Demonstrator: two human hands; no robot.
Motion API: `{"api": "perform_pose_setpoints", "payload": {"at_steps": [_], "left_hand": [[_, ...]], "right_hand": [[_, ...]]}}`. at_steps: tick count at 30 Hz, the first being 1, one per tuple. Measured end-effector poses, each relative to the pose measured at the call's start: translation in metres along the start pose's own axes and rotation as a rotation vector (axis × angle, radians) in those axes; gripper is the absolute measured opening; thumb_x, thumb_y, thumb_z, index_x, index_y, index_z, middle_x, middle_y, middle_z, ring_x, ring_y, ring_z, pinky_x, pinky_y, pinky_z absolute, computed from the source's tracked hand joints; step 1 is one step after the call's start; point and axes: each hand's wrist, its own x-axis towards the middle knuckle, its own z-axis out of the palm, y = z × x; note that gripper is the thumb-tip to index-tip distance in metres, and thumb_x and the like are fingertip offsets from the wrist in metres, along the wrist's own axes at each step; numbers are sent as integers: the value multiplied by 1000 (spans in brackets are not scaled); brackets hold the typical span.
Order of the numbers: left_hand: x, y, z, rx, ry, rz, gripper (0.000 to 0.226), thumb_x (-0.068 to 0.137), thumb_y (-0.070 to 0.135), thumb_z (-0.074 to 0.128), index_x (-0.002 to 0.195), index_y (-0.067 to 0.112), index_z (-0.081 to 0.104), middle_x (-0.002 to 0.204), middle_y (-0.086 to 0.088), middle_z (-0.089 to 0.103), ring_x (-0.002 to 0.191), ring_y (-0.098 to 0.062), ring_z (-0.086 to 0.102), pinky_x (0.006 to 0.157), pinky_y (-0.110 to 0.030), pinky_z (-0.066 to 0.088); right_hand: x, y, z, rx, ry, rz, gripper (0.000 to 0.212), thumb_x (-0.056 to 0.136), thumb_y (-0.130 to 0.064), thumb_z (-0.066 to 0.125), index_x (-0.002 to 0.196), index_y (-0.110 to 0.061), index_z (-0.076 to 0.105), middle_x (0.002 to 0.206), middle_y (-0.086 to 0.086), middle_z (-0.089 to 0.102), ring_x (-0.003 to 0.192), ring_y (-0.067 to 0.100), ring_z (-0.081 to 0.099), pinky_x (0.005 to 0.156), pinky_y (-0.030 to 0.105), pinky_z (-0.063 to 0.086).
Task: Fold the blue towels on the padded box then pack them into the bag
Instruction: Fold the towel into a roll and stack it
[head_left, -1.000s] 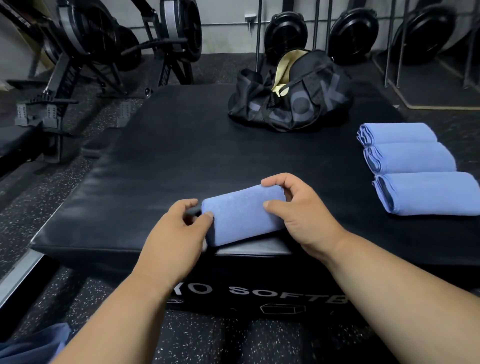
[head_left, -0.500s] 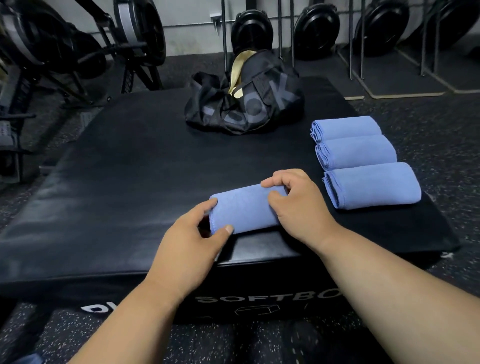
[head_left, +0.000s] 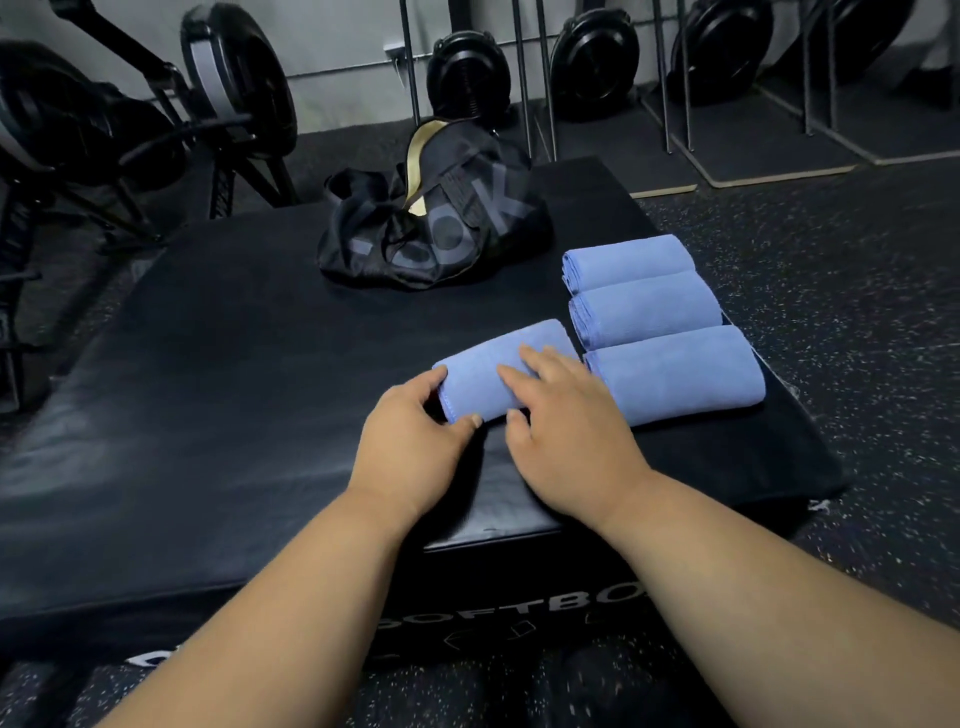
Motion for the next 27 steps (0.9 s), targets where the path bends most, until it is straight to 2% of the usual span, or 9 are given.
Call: {"api": "perform_pose_setpoints", "payload": {"at_steps": [4, 6, 7, 10, 15, 21, 23, 25, 27], "left_hand": [[26, 13, 4, -61, -40, -52, 44, 85, 27, 82, 127, 33, 68, 100, 22, 71, 81, 8, 67, 83, -14, 49], [38, 20, 1, -276, -82, -198, 17, 82, 32, 78, 94, 24, 69, 83, 10, 69, 71, -12, 66, 79, -28, 52], [44, 22, 0, -394, -97, -261, 20, 80, 35, 75, 87, 18, 66, 81, 0, 66, 75, -21, 63, 79, -34, 51], [62, 23, -3, -566, -70, -417, 28, 84, 32, 73, 98, 8, 74, 99, -15, 77, 84, -23, 70, 76, -34, 57], [72, 35, -4, -586, -170, -513, 13, 97, 26, 65, 104, 17, 69, 90, 4, 69, 47, -8, 58, 46, -18, 42], [66, 34, -2, -315, -309, -545, 34, 85, 53, 68, 97, 20, 67, 85, -3, 63, 58, -15, 49, 53, -28, 34], [67, 33, 3, -343, -238, -497, 35, 87, 49, 74, 105, 19, 74, 98, -2, 74, 78, -19, 65, 71, -33, 53], [68, 35, 8, -444, -204, -451, 28, 94, 36, 74, 114, 17, 74, 112, -4, 77, 97, -23, 71, 90, -39, 59], [68, 38, 11, -556, -214, -426, 19, 99, 25, 67, 116, 17, 72, 113, -5, 77, 96, -20, 70, 81, -37, 58]], "right_hand": [[2, 10, -1, 6, -41, 25, 60, 96, -23, 44, 155, -17, 47, 169, 11, 32, 157, 33, 25, 128, 47, 22], [4, 12, -2, 27, -58, 33, 66, 91, -25, 36, 156, -17, 47, 169, 11, 31, 157, 34, 25, 127, 48, 25], [5, 13, -2, 28, -69, 33, 70, 88, -26, 33, 156, -17, 46, 169, 11, 31, 157, 34, 25, 126, 49, 26], [4, 13, -5, 23, -98, 38, 75, 86, -27, 28, 160, -20, 40, 171, 8, 26, 158, 32, 21, 126, 46, 25], [5, 16, -6, 32, -82, 28, 67, 94, -21, 39, 161, -20, 39, 171, 8, 27, 157, 31, 22, 127, 43, 22], [3, 17, -5, 57, -57, 23, 70, 87, -21, 36, 156, -19, 47, 168, 9, 35, 154, 32, 29, 125, 44, 27], [2, 17, -4, 77, -51, 24, 71, 85, -22, 35, 155, -19, 49, 167, 10, 36, 154, 33, 30, 125, 45, 27], [2, 16, -4, 83, -48, 25, 72, 84, -22, 33, 155, -19, 50, 167, 10, 36, 154, 33, 31, 125, 45, 28], [1, 16, -4, 98, -33, 24, 72, 84, -22, 34, 153, -19, 53, 166, 10, 38, 153, 34, 33, 125, 45, 29]]}}
